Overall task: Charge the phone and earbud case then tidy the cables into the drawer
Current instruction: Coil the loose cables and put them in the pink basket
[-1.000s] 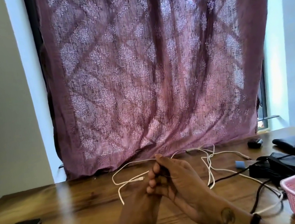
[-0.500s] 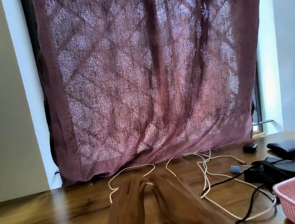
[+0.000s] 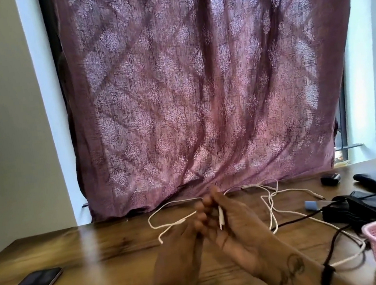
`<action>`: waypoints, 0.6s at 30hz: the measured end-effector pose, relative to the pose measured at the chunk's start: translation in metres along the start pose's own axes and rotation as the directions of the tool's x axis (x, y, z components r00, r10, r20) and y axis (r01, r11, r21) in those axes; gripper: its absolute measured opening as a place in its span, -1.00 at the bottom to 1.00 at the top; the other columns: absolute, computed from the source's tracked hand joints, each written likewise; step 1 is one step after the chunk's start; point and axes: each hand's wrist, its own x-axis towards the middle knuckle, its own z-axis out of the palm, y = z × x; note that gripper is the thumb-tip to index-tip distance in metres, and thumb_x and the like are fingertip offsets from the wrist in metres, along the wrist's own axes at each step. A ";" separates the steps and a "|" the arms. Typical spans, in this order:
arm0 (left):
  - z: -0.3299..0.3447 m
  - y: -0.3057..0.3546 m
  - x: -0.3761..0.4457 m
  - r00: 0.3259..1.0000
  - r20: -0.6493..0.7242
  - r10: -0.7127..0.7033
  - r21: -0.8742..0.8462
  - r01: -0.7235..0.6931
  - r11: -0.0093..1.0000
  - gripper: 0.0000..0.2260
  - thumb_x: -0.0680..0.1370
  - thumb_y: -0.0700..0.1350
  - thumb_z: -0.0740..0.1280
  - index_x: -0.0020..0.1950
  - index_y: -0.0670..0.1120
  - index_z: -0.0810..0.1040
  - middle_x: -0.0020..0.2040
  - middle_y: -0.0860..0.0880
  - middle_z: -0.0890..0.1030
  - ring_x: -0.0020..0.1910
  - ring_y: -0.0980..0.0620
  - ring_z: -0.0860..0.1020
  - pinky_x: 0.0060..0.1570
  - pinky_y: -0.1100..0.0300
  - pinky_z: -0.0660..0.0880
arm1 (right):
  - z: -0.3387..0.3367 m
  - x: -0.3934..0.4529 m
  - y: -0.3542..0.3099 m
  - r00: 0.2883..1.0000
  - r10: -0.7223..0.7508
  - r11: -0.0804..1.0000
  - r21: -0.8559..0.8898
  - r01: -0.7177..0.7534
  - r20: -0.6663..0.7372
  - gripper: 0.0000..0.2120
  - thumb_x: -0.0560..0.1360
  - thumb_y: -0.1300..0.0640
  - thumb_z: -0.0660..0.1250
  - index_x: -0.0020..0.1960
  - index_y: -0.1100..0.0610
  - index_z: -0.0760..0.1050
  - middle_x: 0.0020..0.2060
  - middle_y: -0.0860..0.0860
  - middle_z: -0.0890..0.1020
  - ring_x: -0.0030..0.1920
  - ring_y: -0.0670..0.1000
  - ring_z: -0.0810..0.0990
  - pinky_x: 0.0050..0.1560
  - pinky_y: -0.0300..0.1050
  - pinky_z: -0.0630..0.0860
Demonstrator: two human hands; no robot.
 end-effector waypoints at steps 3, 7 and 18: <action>-0.001 0.015 0.001 0.988 0.111 0.107 0.075 -0.115 0.991 -0.71 0.70 0.15 0.08 0.30 0.13 0.50 0.18 0.13 0.63 0.13 0.07 0.57 0.13 0.11 0.51 | -0.007 0.007 -0.002 0.982 -0.188 0.982 -0.009 0.188 -0.009 -0.71 0.61 0.18 0.31 0.08 0.43 0.61 0.12 0.31 0.69 0.16 0.21 0.70 0.32 0.16 0.56; -0.010 0.025 0.003 0.981 0.081 0.176 0.142 -0.186 0.972 -0.74 0.74 0.08 0.11 0.02 0.03 0.52 -0.10 0.07 0.56 -0.09 -0.01 0.54 -0.06 0.01 0.47 | -0.036 0.024 -0.013 0.820 -0.571 0.656 -0.626 0.421 -0.047 -0.74 0.60 0.01 0.39 0.06 0.19 0.71 0.00 0.15 0.75 0.12 0.14 0.72 0.25 0.20 0.59; -0.035 0.015 0.010 0.953 -0.274 0.130 0.161 -0.087 0.983 -0.65 0.75 0.03 0.04 -0.08 -0.05 0.50 -0.16 0.08 0.48 -0.17 0.00 0.45 -0.08 0.11 0.34 | -0.006 -0.003 -0.006 0.944 0.320 0.657 -0.737 -0.159 0.082 -0.58 0.72 -0.06 0.06 -0.27 0.06 0.32 -0.54 -0.05 0.23 -0.58 -0.10 0.17 -0.55 -0.24 0.07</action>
